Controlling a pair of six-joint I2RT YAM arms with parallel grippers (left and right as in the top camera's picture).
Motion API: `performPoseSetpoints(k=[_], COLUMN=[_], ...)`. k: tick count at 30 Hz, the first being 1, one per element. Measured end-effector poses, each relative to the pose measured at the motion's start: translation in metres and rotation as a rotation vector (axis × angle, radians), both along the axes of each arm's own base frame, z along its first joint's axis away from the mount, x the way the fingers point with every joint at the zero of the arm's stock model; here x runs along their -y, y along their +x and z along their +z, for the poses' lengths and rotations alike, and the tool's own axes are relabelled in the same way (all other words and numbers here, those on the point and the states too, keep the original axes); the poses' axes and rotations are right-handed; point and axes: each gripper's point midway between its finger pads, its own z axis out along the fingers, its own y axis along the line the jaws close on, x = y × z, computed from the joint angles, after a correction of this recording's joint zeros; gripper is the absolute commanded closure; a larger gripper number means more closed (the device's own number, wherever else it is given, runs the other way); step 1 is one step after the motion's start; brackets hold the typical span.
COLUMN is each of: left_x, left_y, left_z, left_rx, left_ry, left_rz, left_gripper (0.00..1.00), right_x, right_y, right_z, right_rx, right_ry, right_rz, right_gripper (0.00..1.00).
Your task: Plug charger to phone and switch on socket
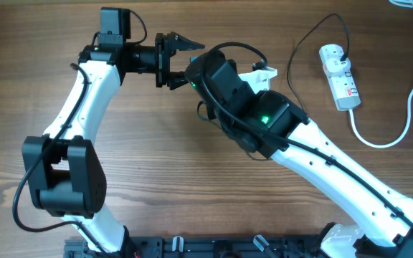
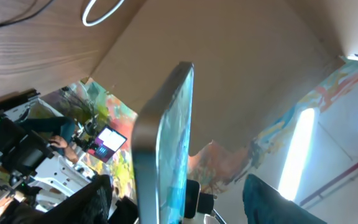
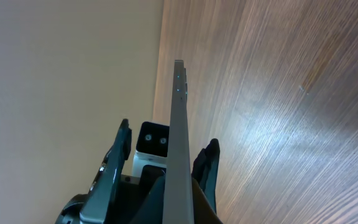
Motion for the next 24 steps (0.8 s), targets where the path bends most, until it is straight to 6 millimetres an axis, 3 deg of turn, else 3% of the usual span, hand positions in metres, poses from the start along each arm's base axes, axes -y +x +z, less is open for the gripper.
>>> performPoseSetpoints(k=[10, 12, 14, 17, 24], left_x=[0.000, 0.000, 0.000, 0.001, 0.010], left_y=[-0.006, -0.007, -0.006, -0.005, -0.003], left_z=[0.008, 0.009, 0.008, 0.005, -0.004], left_rx=[-0.004, -0.004, -0.002, 0.010, 0.045], left_ry=[-0.047, -0.050, -0.050, -0.031, 0.023], left_rz=[-0.036, -0.038, -0.038, -0.027, -0.014], left_gripper=[0.34, 0.43, 0.43, 0.39, 0.45], right_x=[0.000, -0.002, -0.003, -0.003, -0.003], right_y=[0.004, 0.006, 0.007, 0.007, 0.007], right_z=[-0.006, -0.012, -0.012, -0.012, -0.012], right_rx=[0.002, -0.011, -0.009, -0.010, -0.011], right_ry=[-0.018, -0.015, -0.009, -0.007, -0.008], right_rz=[-0.015, -0.027, -0.030, -0.031, -0.031], right_gripper=[0.96, 0.96, 0.96, 0.96, 0.96])
